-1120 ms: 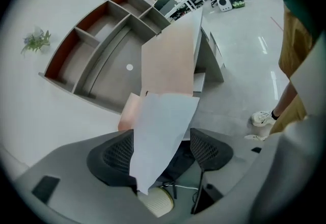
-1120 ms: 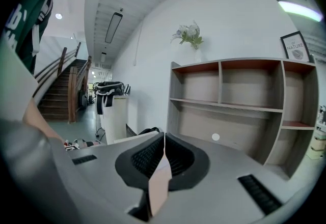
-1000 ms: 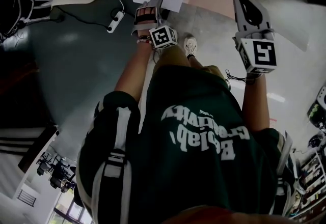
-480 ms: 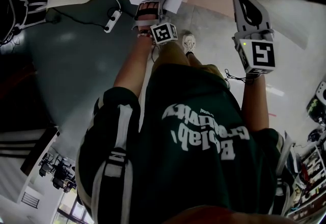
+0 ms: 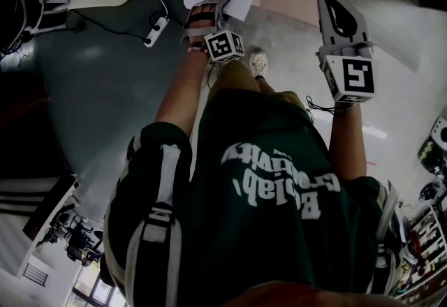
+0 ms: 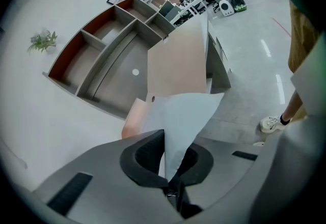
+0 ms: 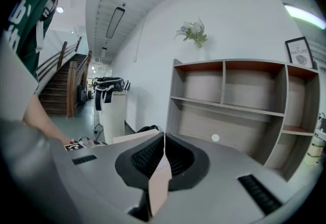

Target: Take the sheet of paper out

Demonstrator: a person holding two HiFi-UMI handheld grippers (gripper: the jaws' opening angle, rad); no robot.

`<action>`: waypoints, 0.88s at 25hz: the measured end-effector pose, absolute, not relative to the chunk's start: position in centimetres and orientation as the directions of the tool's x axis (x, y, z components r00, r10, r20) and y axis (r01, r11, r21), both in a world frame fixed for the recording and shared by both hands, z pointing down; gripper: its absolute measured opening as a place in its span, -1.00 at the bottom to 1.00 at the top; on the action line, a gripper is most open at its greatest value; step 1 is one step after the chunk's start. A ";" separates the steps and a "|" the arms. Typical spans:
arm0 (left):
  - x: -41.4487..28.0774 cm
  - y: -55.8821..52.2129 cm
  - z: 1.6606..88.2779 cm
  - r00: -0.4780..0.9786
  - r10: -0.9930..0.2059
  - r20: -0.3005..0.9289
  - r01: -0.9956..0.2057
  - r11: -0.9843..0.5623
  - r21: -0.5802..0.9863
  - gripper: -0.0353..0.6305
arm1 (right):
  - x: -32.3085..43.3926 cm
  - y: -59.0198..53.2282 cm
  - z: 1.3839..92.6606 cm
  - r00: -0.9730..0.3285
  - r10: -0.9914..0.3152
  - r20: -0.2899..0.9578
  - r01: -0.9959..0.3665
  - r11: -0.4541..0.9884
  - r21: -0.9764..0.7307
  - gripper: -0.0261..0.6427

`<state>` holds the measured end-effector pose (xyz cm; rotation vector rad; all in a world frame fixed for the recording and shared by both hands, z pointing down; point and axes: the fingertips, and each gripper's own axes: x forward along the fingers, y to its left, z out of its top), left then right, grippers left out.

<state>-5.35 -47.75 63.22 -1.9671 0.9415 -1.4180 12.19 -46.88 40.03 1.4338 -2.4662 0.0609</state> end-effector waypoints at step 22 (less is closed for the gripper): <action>-6.1 -48.4 46.9 0.220 -0.871 0.440 -0.611 -0.474 -0.633 -0.84 | 10.8 -44.2 34.8 -0.485 -0.847 0.219 -0.844 0.519 0.136 -0.82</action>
